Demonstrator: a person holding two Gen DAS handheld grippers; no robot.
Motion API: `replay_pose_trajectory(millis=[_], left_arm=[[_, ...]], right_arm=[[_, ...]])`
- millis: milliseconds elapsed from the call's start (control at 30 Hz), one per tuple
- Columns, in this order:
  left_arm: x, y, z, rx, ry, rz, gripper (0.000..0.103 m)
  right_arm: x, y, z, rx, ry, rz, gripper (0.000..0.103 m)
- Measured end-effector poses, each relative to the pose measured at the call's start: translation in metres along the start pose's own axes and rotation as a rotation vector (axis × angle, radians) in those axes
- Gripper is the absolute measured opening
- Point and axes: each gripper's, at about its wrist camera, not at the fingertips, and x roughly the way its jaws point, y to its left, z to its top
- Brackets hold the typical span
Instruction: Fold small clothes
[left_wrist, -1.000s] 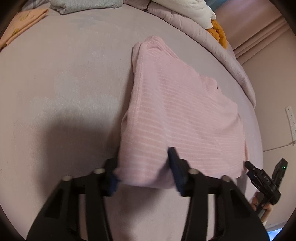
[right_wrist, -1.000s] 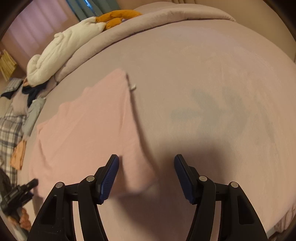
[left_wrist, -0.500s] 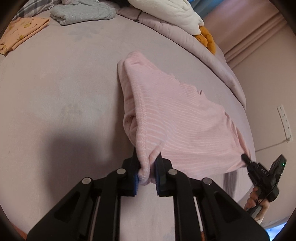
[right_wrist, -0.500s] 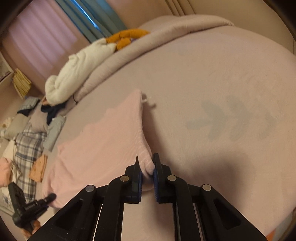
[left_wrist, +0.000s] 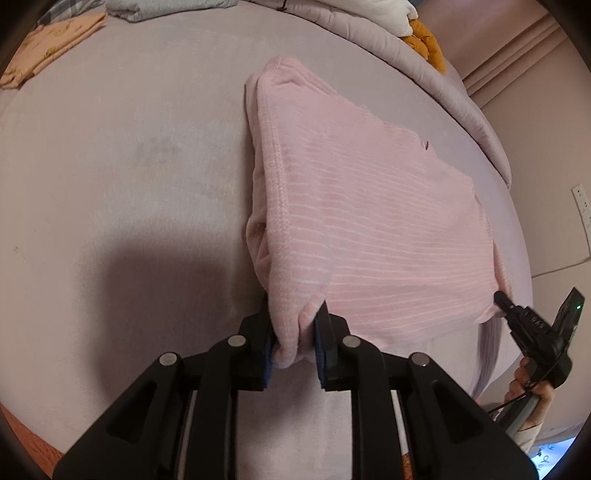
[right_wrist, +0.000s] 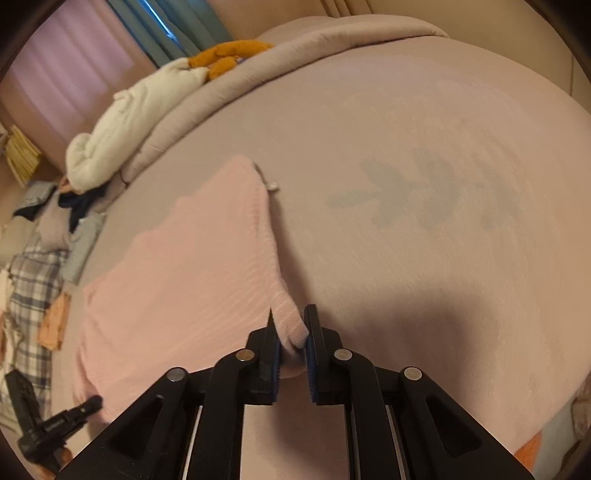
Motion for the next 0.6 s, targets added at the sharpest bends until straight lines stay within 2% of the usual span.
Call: replay_pose_trajectory(millis=[100,167,300,500,600], left_arm=[[-0.001,0.002,0.003,-0.014,0.012,-0.016,0.023],[-0.003,0.003,0.003,-0.014,0.016,-0.021,0.027],[-0.012,0.004,-0.003,0.002,0.0,-0.003,0.038],[-0.03,-0.001,-0.001,0.009,-0.068,0.033,0.062],[-0.036,-0.003,0.001,0.013,-0.086,0.024,0.072]], right_arm=[[0.002,0.002,-0.001,-0.017,0.003,-0.035,0.011],[0.003,0.003,-0.001,-0.023,0.013,-0.047,0.014],[0.002,0.001,-0.001,-0.048,0.001,-0.104,0.04],[0.003,-0.007,-0.004,-0.011,0.016,-0.049,0.049],[0.007,-0.002,-0.005,-0.025,0.002,-0.031,0.05]])
